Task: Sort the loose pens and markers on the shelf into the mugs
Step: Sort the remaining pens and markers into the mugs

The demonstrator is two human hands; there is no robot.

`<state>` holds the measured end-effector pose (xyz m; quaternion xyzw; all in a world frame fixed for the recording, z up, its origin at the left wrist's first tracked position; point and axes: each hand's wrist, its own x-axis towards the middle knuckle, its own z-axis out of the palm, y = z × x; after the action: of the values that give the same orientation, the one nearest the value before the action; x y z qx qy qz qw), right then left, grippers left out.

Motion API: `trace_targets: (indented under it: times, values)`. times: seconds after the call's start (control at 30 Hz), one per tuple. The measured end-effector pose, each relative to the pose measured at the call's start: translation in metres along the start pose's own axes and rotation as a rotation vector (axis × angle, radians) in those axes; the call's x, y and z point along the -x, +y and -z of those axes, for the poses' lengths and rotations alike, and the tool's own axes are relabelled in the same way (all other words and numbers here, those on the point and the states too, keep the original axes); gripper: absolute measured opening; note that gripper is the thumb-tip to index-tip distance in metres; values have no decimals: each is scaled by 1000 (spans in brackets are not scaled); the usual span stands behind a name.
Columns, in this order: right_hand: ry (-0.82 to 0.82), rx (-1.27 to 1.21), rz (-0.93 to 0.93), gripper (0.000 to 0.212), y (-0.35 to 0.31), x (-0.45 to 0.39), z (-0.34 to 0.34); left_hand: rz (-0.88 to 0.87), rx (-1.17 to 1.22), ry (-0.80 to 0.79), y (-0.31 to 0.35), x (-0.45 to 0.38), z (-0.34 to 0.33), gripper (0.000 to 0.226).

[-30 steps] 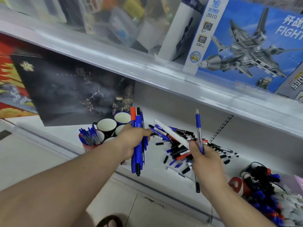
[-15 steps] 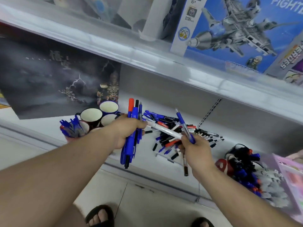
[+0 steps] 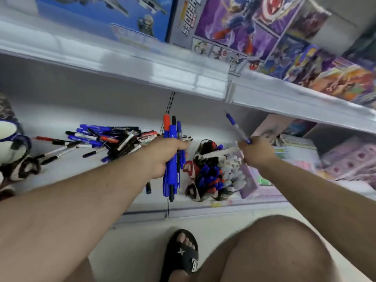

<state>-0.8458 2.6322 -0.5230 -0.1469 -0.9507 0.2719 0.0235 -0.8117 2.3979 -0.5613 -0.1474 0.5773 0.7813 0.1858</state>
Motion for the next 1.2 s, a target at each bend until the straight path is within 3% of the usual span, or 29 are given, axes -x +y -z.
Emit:
trace_targets:
  times: [0.13,0.33,0.73,1.2]
  values:
    - [84,108,-11,33,51,-14,34,61,-3,-50,-15,-9,-39,12]
    - [70,357,-25,37,95,-32,33,109,7,-16,-33,-25,-60,9]
    - [239,198,110,30,82,-89,-19,66,129,104,-27,-59,-43,13]
    - [-111,619,-4,40,95,-161,-122,68,83,177,-28,-80,-11,13]
